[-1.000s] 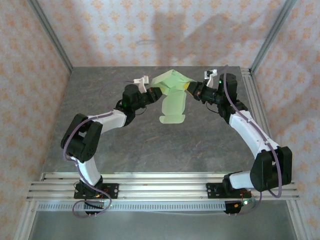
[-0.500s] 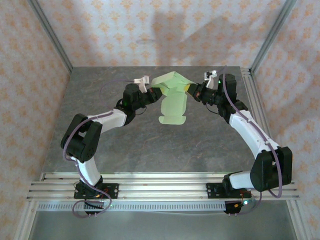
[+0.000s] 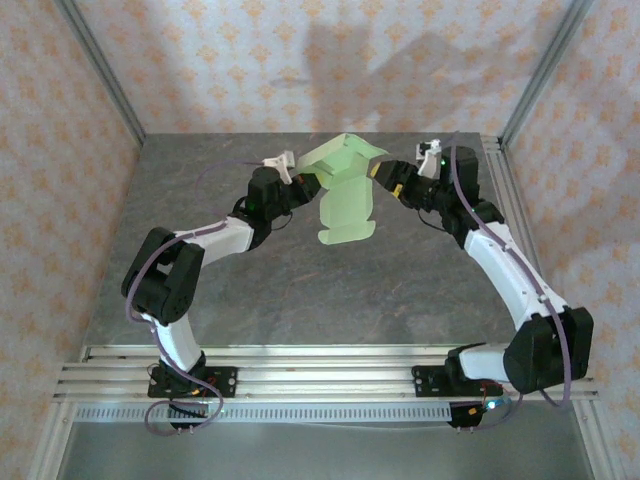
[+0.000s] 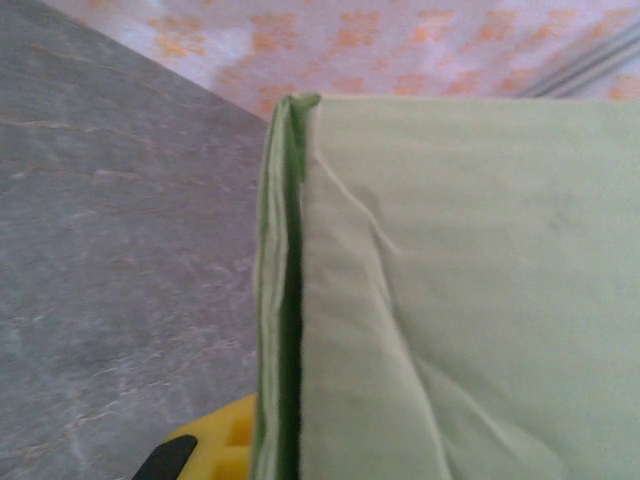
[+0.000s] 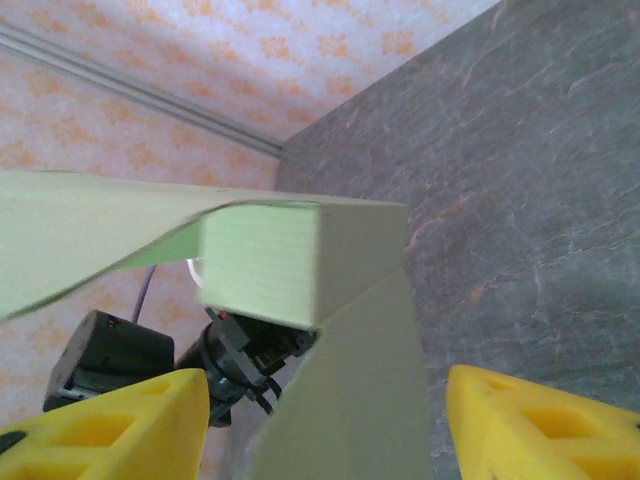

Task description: Fold the paper box

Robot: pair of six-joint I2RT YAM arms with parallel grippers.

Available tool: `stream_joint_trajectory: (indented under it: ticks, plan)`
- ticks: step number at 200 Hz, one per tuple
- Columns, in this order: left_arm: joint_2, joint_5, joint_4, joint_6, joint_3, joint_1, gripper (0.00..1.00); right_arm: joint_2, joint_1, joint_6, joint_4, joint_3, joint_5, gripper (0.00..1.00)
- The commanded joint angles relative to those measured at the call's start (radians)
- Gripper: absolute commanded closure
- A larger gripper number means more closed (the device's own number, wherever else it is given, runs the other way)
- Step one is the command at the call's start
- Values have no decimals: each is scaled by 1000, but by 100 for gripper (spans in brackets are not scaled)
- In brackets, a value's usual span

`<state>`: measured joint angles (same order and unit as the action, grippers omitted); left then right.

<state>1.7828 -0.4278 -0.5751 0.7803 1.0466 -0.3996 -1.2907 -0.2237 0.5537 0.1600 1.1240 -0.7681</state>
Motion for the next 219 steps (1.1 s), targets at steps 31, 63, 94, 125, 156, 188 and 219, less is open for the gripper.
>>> stream_joint_trajectory:
  ticks: [31,63,94,125,156,188,219]
  plan:
    - [-27,259,97,19,-13,-7,100,21,-121,-184,288,208,291,35]
    - [-69,429,153,10,-57,-12,100,-79,-275,-260,430,399,518,35]
    - [-77,482,194,8,-68,-12,100,-246,-402,-328,553,632,675,35]
    - [-76,483,185,22,-84,-13,100,-422,-445,-365,663,863,707,35]
    - [-78,492,189,18,-95,-12,100,-565,-463,-394,752,1061,719,37]
    - [-75,494,179,19,-104,-13,100,-700,-466,-413,832,1235,711,37]
    - [-75,495,176,28,-109,-13,100,-805,-465,-412,880,1358,683,37]
